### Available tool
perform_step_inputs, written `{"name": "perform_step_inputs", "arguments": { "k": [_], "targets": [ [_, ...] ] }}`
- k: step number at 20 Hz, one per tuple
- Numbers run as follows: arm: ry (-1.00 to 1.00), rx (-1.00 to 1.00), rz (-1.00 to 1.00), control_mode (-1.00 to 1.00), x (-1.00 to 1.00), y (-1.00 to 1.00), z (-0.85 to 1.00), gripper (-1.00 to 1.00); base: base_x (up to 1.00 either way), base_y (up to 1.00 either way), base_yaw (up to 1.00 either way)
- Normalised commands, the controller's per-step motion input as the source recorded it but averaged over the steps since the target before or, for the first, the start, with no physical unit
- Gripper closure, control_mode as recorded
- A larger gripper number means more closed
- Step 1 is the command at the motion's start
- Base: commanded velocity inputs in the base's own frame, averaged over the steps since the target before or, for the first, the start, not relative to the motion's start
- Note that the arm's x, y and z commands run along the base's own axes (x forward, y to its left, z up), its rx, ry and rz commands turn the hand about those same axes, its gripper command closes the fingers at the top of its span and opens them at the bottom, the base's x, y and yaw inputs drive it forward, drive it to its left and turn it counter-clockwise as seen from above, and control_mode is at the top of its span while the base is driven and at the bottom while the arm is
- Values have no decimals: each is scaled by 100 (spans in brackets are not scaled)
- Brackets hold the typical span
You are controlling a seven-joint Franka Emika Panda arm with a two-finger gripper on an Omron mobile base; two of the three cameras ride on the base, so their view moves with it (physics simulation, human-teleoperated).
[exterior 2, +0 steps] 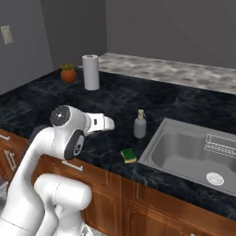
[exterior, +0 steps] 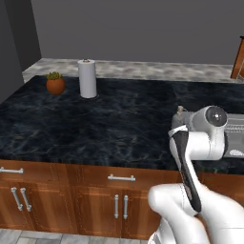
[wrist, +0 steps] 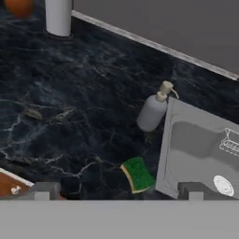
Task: Restock the sink supplies by placing the sponge and soap dispenser on the counter and next to the sink. Make sure the soap dispenser is upright.
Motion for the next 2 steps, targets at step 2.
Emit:
{"name": "perform_step_inputs", "arguments": {
  "k": [2],
  "targets": [
    [-2,0,0,-100,-2,6,0,-100,0,0,0]
  ]
}}
